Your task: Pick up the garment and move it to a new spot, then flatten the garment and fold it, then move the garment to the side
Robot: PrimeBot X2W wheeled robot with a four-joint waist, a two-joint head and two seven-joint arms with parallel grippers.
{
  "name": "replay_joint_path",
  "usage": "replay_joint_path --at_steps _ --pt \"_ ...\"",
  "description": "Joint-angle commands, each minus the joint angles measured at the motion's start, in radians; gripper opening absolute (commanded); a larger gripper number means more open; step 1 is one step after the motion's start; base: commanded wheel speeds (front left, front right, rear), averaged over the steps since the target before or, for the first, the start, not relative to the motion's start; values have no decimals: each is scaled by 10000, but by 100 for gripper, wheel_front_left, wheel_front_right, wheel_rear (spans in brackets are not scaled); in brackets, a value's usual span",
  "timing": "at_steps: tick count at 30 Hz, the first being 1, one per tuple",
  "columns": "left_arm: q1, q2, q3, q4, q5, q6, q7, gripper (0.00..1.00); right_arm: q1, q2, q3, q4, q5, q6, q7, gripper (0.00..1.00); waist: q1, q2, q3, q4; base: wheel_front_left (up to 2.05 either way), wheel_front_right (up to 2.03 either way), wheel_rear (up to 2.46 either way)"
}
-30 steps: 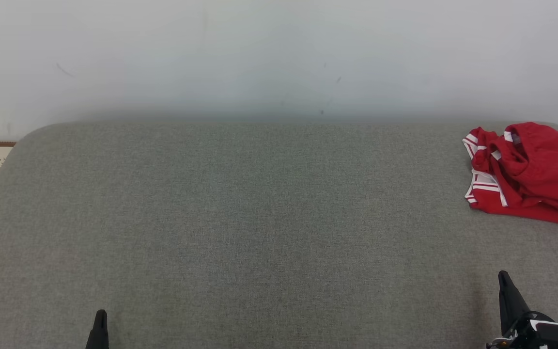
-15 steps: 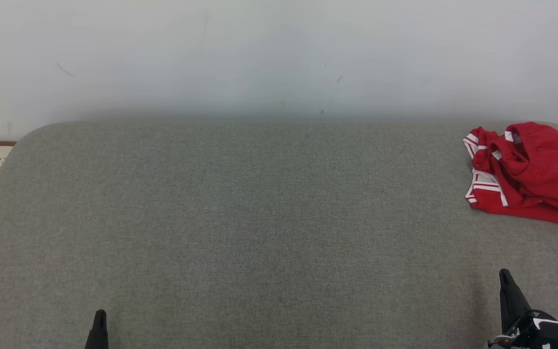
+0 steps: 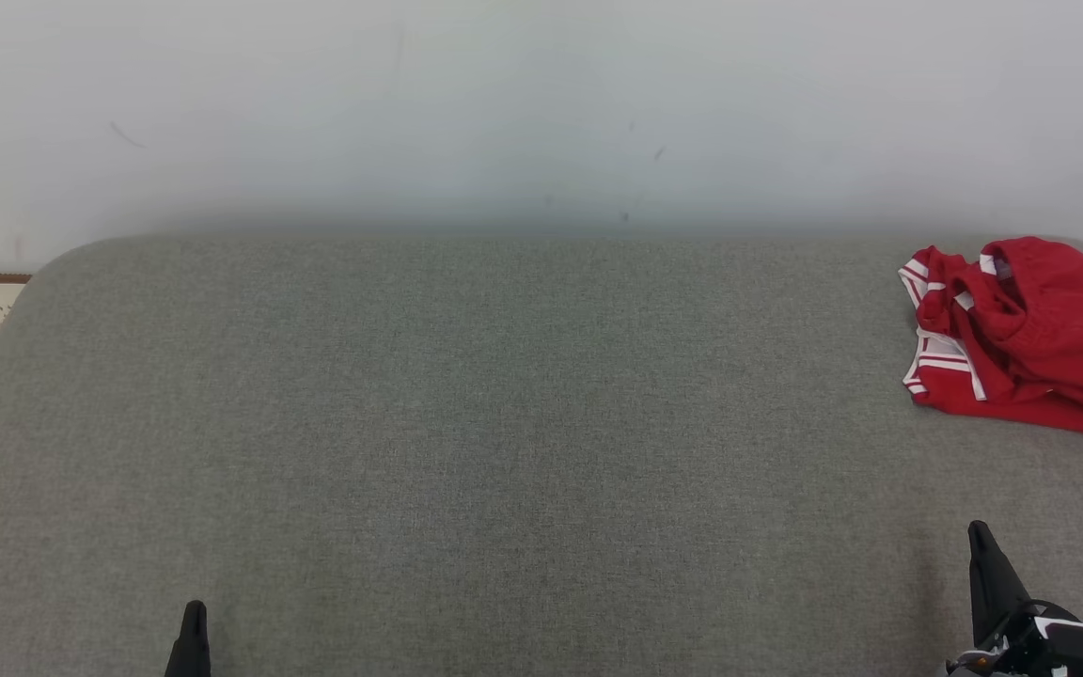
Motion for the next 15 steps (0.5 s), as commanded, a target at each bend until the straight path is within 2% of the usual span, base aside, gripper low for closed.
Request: replay_joint_path --at_steps 1,15 --pt "-60 -9 47 48 -31 -28 63 0 -12 27 -21 18 -35 4 21 0 1 0 0 0 0 0 0" --pt "-59 -9 46 47 -32 -29 62 0 -16 44 -50 21 -71 4 42 0 1 0 0 0 0 0 0"
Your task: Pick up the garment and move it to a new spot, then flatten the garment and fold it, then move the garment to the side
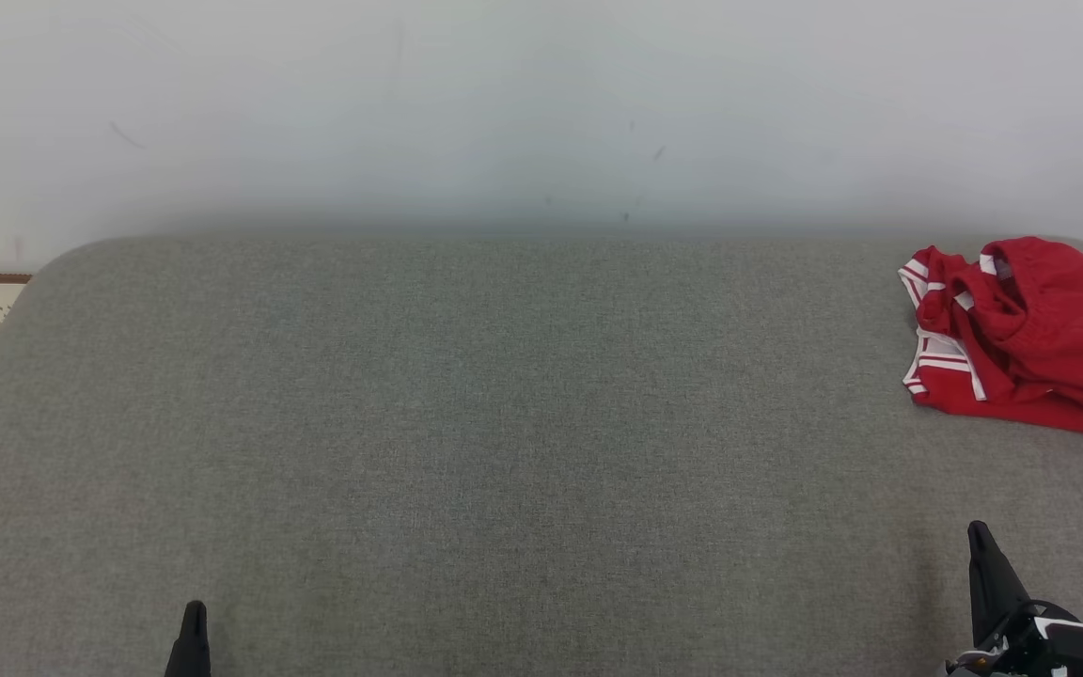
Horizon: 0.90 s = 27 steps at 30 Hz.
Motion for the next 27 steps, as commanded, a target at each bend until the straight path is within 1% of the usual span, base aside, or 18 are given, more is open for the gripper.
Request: replay_joint_path --at_steps 1,27 --pt "-59 -9 46 47 -32 -29 62 0 -13 20 -22 21 -59 4 15 0 1 0 0 0 0 0 0" --pt "-58 -9 46 46 -33 -29 61 0 -18 53 -60 23 -100 4 63 0 1 0 0 0 0 0 0"
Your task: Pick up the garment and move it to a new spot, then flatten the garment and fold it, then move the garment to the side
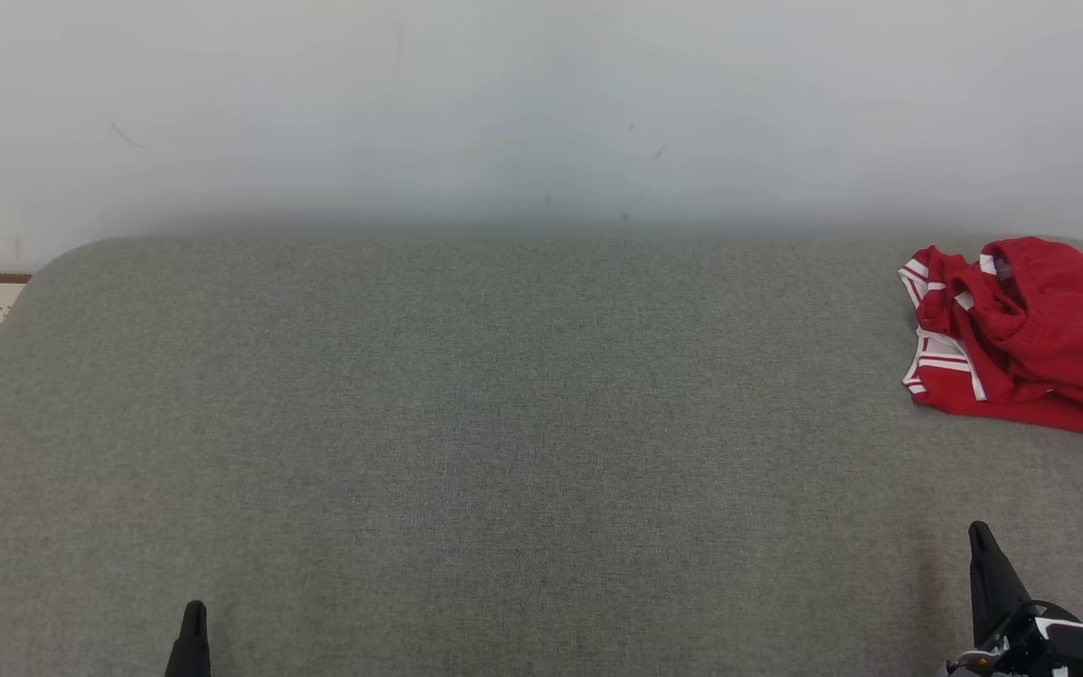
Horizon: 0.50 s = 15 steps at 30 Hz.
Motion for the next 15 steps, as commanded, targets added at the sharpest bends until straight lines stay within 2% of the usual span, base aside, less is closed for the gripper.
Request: replay_joint_path --at_steps 1,15 --pt "-57 -9 48 46 -33 -29 61 0 -14 31 -15 21 -75 4 52 0 -1 -1 0 0 0 0 0" --pt "-57 -9 47 46 -33 -29 60 0 -14 39 -29 22 -60 4 69 0 -1 -1 0 0 0 0 0"
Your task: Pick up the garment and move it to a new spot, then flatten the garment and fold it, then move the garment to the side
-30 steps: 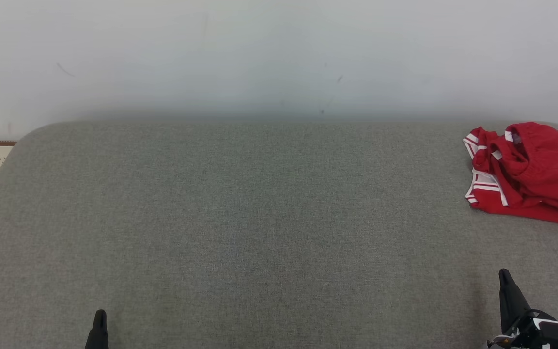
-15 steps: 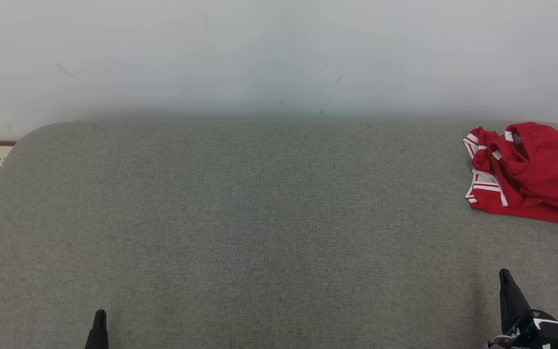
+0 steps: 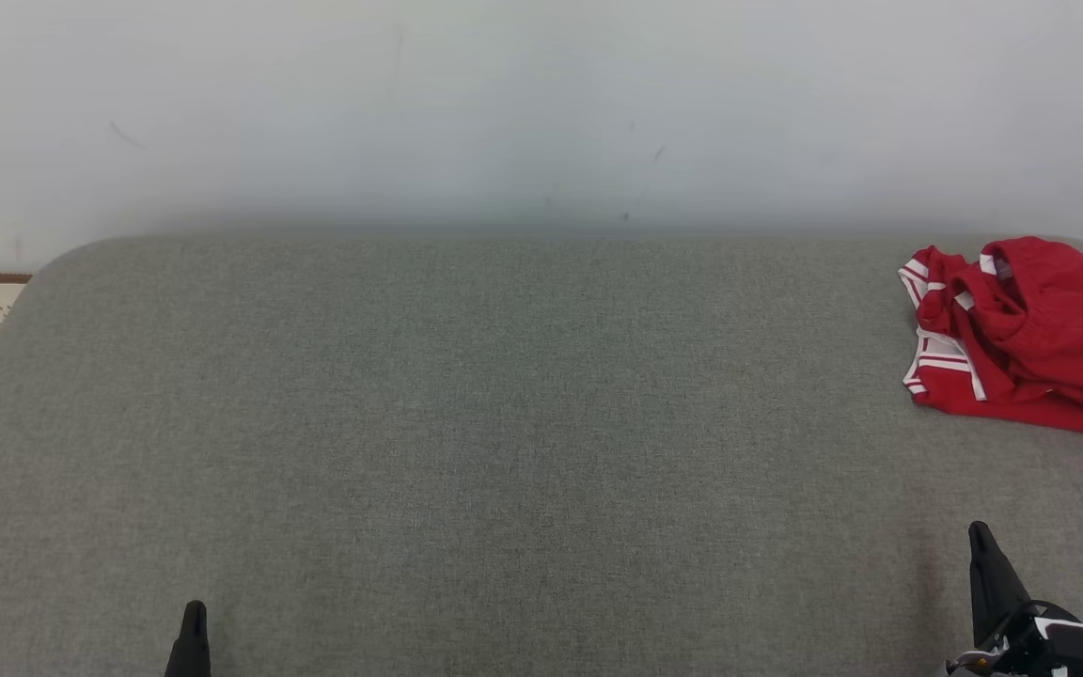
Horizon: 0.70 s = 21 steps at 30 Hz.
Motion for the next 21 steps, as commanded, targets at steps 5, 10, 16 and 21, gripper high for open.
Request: replay_joint_path --at_steps 5,10,16,21 --pt "-57 -10 47 45 -33 -29 60 0 -10 32 -19 23 -22 4 69 0 0 0 0 0 0 0 0" --pt "-57 -10 47 45 -34 -29 60 0 -11 34 -23 23 -28 4 73 0 0 0 0 0 0 0 0" --pt "-57 -10 47 45 -34 -29 60 0 -11 37 -27 22 -34 4 56 0 0 0 0 0 0 0 0" --pt "-57 -10 47 45 -34 -29 60 0 -11 39 -31 22 -36 4 60 0 0 0 0 0 0 0 0"
